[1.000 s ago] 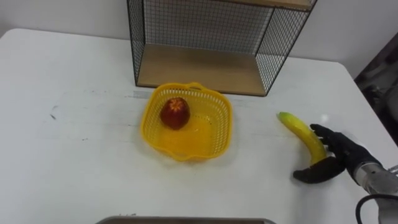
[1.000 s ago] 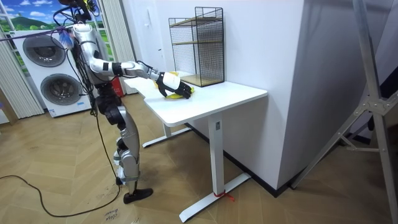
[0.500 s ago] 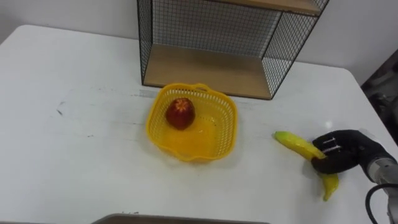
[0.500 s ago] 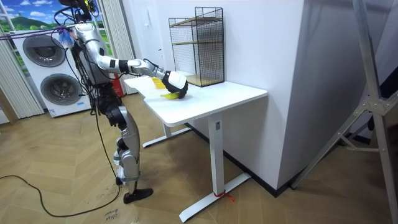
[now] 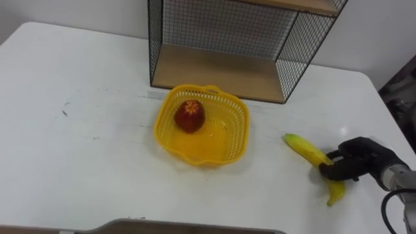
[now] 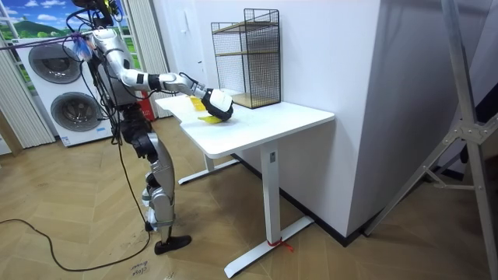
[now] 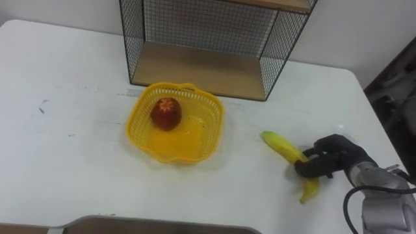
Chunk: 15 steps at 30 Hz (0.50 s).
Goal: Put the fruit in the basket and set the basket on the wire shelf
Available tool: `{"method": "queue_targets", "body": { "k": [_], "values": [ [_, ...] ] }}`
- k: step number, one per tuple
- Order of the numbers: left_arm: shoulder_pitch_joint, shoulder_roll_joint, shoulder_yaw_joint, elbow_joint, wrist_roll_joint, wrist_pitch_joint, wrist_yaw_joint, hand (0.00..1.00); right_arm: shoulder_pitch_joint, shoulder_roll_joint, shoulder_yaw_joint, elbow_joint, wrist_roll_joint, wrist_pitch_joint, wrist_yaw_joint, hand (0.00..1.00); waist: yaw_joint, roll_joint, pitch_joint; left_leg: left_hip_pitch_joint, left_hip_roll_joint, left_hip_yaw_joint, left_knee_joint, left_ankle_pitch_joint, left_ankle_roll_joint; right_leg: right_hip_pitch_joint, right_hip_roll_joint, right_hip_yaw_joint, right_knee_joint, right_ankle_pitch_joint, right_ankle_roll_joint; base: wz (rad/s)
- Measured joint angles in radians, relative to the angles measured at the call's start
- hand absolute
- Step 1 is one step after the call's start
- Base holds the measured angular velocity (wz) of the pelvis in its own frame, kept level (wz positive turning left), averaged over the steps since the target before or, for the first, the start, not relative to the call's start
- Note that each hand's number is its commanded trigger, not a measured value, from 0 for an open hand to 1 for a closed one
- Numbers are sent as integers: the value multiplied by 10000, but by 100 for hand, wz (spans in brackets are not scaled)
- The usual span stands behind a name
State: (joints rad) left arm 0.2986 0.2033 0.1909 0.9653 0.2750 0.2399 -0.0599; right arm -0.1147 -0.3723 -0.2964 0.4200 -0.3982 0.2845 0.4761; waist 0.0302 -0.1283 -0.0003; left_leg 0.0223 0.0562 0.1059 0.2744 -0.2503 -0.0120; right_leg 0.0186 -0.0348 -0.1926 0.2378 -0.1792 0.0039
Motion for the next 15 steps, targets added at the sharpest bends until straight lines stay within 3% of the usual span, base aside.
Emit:
{"method": "queue_targets", "body": {
  "k": [15],
  "values": [
    [-208,8,-3,-73,9,-5,39,0,-50,0,309,-499,-162,36,-36,100,94,20,12,-144,-8,-10,-24,1,0,-154,0,36,44,1,-1,0]
  ]
}}
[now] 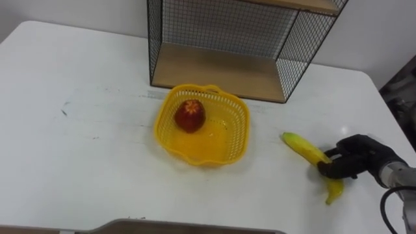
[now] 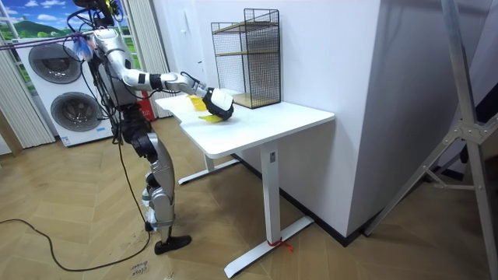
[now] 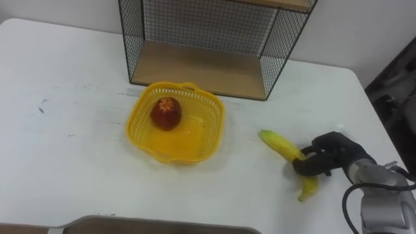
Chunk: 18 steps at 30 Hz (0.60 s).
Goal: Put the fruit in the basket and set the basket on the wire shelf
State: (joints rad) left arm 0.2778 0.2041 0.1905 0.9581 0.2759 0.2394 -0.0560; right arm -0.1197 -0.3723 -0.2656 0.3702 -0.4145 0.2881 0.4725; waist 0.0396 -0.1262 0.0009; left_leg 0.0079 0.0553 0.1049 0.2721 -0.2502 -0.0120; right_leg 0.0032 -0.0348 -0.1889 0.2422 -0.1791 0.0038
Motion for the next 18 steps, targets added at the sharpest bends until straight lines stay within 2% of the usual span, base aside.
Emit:
{"method": "queue_targets", "body": {
  "k": [5,7,10,14,18],
  "values": [
    [-116,-20,2,-11,-8,-101,-6,0,13,0,335,-1298,-527,17,-39,100,56,173,65,35,-1,116,-11,-1,2,-50,8,119,36,2,2,-6],
    [-124,-24,17,117,-5,-195,-9,0,8,0,339,-2053,-537,10,-68,100,52,313,42,42,5,154,-15,-1,2,-65,15,155,37,3,2,-4],
    [-136,-74,19,125,2,-247,-5,0,-12,0,339,-2769,-519,-101,-264,100,52,379,40,60,18,175,-6,-1,2,-54,18,156,38,3,2,0],
    [-71,-189,-12,160,-76,-421,20,0,-6,2,459,-3565,-476,-149,-347,100,152,377,71,122,22,301,-46,-1,2,-26,12,217,39,4,3,-4],
    [-101,-187,-85,294,-102,-493,22,0,-7,2,466,-4426,-242,-226,-372,100,165,291,30,72,21,287,-54,-3,4,-33,9,197,9,0,7,1]
  ]
}}
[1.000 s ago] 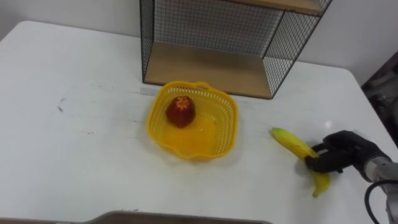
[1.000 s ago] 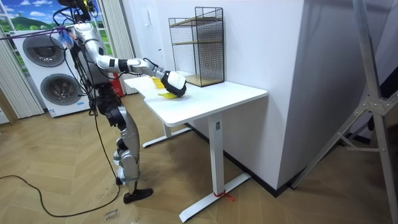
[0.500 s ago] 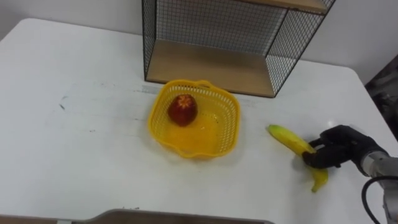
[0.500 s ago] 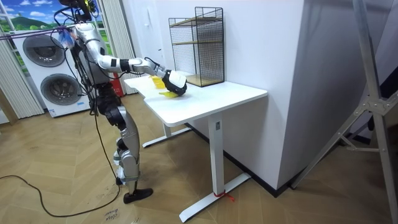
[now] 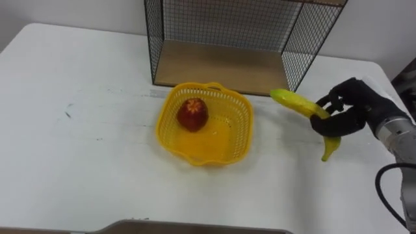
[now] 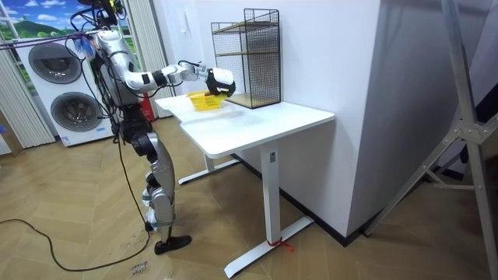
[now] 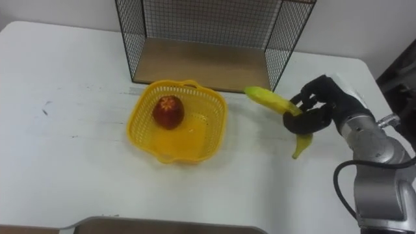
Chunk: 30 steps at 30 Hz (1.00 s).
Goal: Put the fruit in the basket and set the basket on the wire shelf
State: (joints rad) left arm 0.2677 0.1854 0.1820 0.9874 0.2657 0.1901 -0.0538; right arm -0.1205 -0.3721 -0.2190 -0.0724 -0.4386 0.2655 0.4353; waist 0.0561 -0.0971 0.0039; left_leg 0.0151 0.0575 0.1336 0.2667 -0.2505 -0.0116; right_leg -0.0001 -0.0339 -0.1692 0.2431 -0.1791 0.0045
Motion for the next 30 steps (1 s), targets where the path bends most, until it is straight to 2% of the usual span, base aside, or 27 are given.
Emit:
{"method": "queue_targets", "body": {
  "k": [5,10,20,26,30],
  "values": [
    [0,1,-39,3,-5,-44,1,0,2,0,2,-697,227,-181,-248,100,-2,-65,-45,-63,-2,-55,43,0,0,-3,-9,-79,-24,1,0,5],
    [-35,-59,-95,2,-5,-199,3,0,-9,0,9,-1045,430,-281,-330,100,19,-17,-13,-114,0,-67,24,1,0,-45,-9,-106,-20,1,1,2],
    [-86,-82,-225,190,-4,-297,1,0,-11,0,76,-1535,428,-281,-55,100,57,17,-5,-219,-1,-80,69,3,-1,-197,-21,-100,121,1,0,0],
    [-141,-71,-357,136,-3,-295,-38,0,-10,0,548,-1825,351,-274,58,100,60,28,33,-226,1,-74,40,1,-1,-197,-12,-55,122,1,-1,0],
    [-136,-36,-401,154,-5,-294,-57,0,-12,0,854,-2001,63,-253,87,100,159,-51,16,-223,-2,-55,21,2,-1,-238,-1,0,121,0,-2,-3]
  ]
}}
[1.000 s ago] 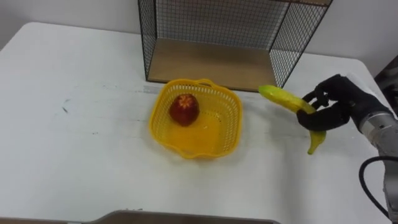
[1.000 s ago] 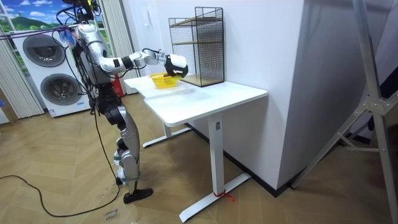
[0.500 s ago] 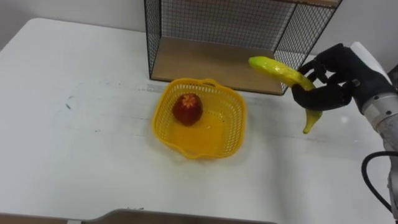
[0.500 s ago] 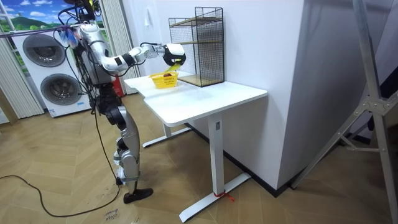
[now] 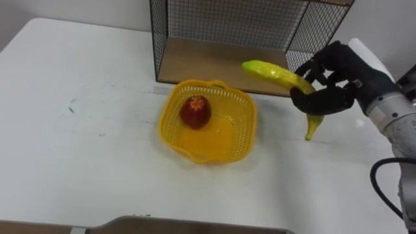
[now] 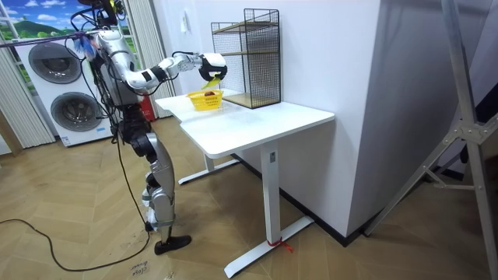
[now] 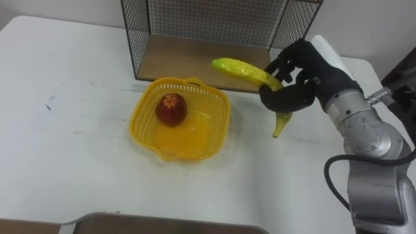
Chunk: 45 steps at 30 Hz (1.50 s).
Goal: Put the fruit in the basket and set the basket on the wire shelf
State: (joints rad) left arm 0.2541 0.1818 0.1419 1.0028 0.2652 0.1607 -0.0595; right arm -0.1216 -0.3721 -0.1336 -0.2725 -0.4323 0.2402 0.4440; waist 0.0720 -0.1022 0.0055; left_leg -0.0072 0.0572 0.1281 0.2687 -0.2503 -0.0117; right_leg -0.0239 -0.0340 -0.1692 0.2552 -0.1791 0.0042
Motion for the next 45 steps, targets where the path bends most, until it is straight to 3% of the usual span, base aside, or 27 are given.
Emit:
{"method": "queue_targets", "body": {
  "k": [5,16,22,32,45],
  "values": [
    [-151,52,-324,89,4,-3,3,0,-92,1,437,-304,-293,-4,78,100,154,-79,-36,23,0,11,74,1,1,-19,-1,14,22,3,-2,-2],
    [-351,87,-489,112,7,-3,-4,0,-397,3,743,-330,-444,-8,191,100,181,38,85,-17,2,1,-2,-1,1,-41,-4,-21,36,4,-2,0],
    [-473,119,-528,196,7,-15,-4,0,-416,4,767,-446,-434,-8,347,100,191,-22,44,-119,1,5,61,1,2,-159,-8,-22,44,5,-2,0],
    [-569,198,-889,411,16,-19,-2,0,-724,20,1486,-604,-313,-8,629,100,283,-75,43,11,1,-42,52,2,0,-15,-11,-98,5,5,-2,2],
    [-774,242,-1079,431,11,-23,57,0,-726,28,1565,-604,-296,-9,941,100,470,-99,57,-22,-2,-187,7,1,-1,73,-10,-225,-4,8,-6,2]
  ]
}}
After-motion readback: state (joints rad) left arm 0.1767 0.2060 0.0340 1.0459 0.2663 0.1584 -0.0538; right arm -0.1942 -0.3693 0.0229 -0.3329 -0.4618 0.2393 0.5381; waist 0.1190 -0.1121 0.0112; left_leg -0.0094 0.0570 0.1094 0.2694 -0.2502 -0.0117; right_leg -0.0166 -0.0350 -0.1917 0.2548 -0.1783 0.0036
